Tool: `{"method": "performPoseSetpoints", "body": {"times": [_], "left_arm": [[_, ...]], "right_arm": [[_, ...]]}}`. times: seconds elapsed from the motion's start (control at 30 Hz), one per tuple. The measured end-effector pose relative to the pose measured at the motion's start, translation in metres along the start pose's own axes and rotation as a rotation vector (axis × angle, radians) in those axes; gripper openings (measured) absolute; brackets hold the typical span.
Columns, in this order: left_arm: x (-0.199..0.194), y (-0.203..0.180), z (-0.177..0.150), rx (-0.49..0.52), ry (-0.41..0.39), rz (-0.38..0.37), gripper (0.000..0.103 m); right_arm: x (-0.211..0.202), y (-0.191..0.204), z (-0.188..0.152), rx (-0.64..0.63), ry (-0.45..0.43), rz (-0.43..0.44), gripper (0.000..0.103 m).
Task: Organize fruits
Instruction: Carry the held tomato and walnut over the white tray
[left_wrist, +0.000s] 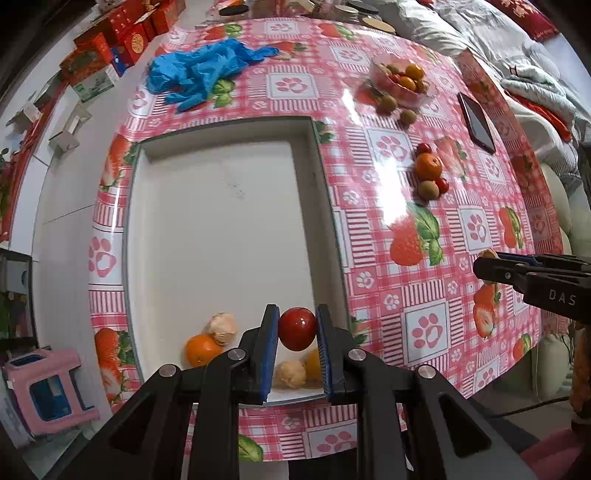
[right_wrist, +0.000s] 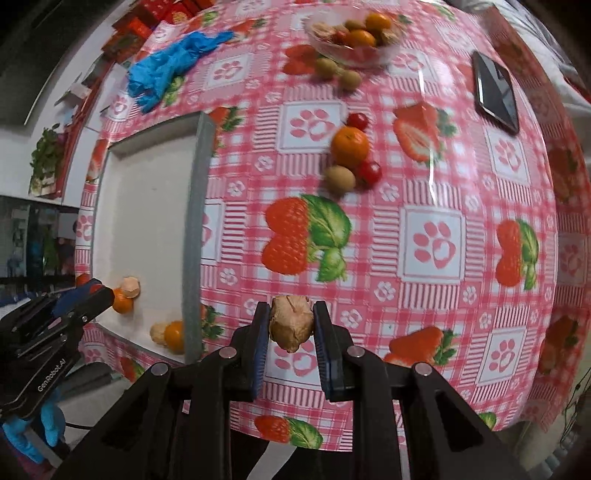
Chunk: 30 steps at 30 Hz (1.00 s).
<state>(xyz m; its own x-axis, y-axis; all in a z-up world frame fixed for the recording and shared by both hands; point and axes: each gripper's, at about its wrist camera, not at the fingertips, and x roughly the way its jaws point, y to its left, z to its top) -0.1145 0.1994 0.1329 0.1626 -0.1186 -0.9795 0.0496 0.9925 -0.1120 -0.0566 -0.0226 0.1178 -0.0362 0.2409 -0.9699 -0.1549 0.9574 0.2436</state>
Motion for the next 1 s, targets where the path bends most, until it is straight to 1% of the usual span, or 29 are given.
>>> {"method": "performPoseSetpoints", "body": {"times": [0.5, 1.0], "left_arm": [[0.001, 0.043, -0.008, -0.070, -0.006, 0.013, 0.021], [0.008, 0.068, -0.013, -0.086, 0.013, 0.016, 0.021]], "right_arm": [[0.009, 0.056, 0.020, -0.113, 0.012, -0.006, 0.025], [0.024, 0.095, 0.029, -0.165, 0.038, 0.009, 0.025]]}}
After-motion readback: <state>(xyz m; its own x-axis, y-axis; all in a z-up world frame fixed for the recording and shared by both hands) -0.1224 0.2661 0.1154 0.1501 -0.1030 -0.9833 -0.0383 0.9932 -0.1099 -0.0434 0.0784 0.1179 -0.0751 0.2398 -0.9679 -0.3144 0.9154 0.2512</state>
